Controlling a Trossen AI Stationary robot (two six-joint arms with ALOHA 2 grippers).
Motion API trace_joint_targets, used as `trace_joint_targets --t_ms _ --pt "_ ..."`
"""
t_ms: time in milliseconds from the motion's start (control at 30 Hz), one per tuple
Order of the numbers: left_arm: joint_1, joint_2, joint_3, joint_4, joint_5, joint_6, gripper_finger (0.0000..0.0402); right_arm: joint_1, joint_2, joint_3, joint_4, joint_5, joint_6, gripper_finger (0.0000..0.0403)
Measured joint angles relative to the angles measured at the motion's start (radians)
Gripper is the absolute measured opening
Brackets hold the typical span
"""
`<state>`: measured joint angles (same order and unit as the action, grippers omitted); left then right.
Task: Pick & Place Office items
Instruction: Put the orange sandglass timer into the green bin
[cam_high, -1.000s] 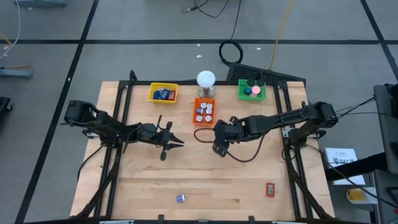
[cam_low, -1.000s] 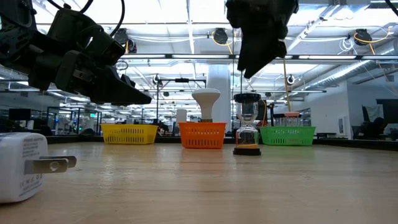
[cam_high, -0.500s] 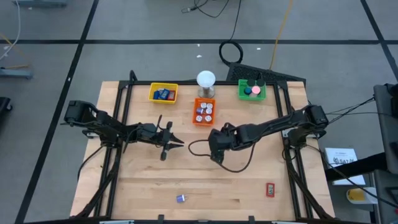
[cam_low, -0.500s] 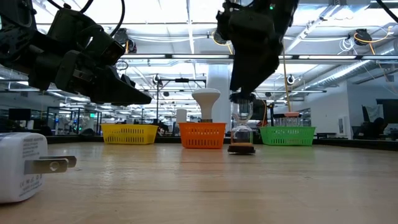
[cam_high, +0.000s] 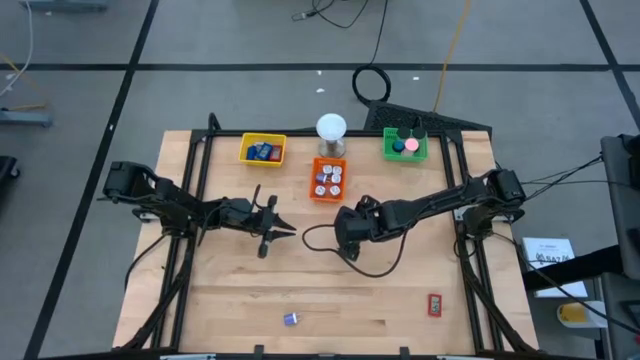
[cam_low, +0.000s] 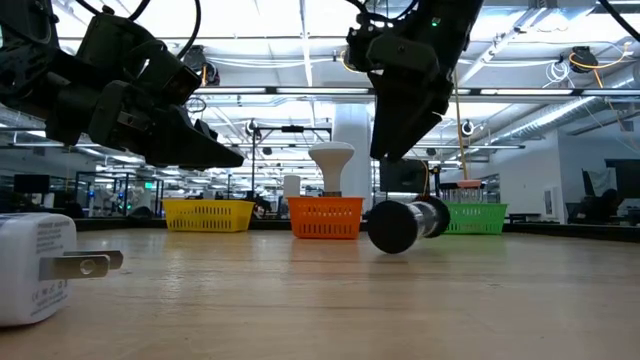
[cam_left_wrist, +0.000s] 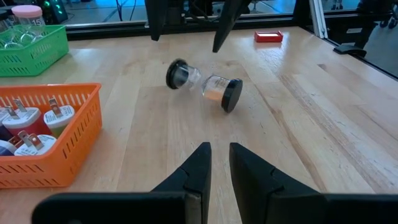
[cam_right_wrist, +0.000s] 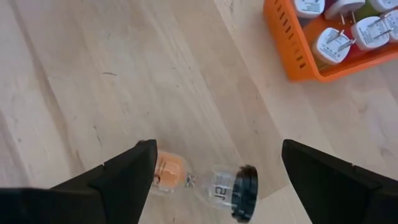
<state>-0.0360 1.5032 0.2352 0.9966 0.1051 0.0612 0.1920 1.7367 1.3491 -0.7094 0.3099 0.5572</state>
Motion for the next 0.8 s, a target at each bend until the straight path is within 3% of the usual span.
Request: trace_joint_targets --t_ms 267,367,800 --pt "0.0 0.0 0.0 0.0 0.0 -0.001 0.0056 0.0 0.0 -0.006 -0.103 -0.017 -0.236 0.0336" --pt "0.0 0.0 0.0 0.0 0.0 -0.008 0.0056 0.009 -0.001 -0.04 -0.064 -0.075 -0.354 0.033" --pt "0.0 0.0 0.0 0.0 0.0 -0.007 0.0056 0.039 0.08 -0.131 0.199 -0.156 -0.515 0.0294"
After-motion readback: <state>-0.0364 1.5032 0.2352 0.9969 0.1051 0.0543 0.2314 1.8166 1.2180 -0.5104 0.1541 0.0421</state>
